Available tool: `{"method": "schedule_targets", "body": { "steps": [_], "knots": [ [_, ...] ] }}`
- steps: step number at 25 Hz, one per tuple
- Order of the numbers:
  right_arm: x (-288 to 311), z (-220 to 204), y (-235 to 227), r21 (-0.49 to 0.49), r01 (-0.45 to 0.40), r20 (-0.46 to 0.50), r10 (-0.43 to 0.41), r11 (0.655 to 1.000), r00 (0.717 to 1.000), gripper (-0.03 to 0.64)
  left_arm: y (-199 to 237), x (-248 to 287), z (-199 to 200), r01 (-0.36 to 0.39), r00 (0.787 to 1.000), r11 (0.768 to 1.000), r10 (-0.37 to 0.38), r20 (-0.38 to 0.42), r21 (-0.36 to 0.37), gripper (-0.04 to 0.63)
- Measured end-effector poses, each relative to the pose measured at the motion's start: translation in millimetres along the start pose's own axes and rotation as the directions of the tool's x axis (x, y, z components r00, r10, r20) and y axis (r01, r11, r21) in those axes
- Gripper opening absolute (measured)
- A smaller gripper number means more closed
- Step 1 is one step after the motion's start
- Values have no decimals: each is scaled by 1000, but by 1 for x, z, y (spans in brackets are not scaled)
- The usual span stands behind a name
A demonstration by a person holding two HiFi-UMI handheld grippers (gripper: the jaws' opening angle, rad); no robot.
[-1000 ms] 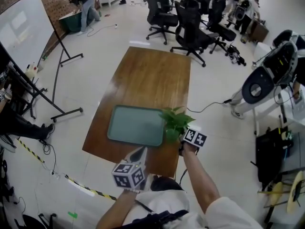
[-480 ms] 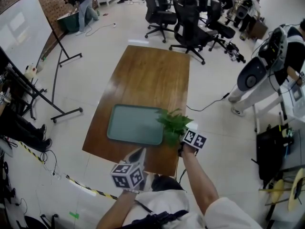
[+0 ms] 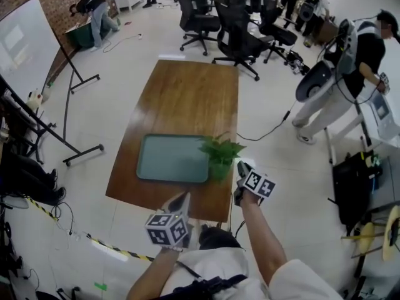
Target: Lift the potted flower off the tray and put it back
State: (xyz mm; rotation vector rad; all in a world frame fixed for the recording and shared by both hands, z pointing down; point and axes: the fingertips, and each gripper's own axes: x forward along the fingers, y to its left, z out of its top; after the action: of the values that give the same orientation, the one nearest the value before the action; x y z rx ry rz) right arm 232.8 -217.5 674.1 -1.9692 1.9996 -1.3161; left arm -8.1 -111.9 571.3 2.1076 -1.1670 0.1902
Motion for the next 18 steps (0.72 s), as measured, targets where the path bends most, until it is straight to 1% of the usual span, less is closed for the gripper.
{"method": "schedule_targets", "body": {
  "steps": [2, 4, 9, 14, 16, 18],
  "knots": [
    [-22, -4, 6, -30, -12, 7, 12, 999, 1000, 129, -6, -5, -5, 10, 1000, 1000, -10, 10, 7, -9],
    [-47, -13, 18, -86, -31, 1, 31, 996, 1000, 129, -11, -12, -10, 19, 1000, 1000, -19, 17, 19, -9],
    [-99, -49, 60, -203, -85, -50, 76, 975, 996, 127, -11, -34, -18, 23, 999, 999, -25, 33, 44, -9],
    [-147, -73, 89, -318, -102, -40, 94, 943, 995, 127, -16, -52, -23, -13, 1000, 986, 9, 30, 169, -9],
    [-163, -76, 103, -344, -108, -24, 106, 933, 994, 127, -20, -56, -23, -13, 999, 981, 7, 35, 195, -9],
    [-175, -79, 110, -350, -110, -10, 113, 930, 993, 127, -24, -59, -26, -9, 999, 977, 0, 41, 214, -9]
  ]
}}
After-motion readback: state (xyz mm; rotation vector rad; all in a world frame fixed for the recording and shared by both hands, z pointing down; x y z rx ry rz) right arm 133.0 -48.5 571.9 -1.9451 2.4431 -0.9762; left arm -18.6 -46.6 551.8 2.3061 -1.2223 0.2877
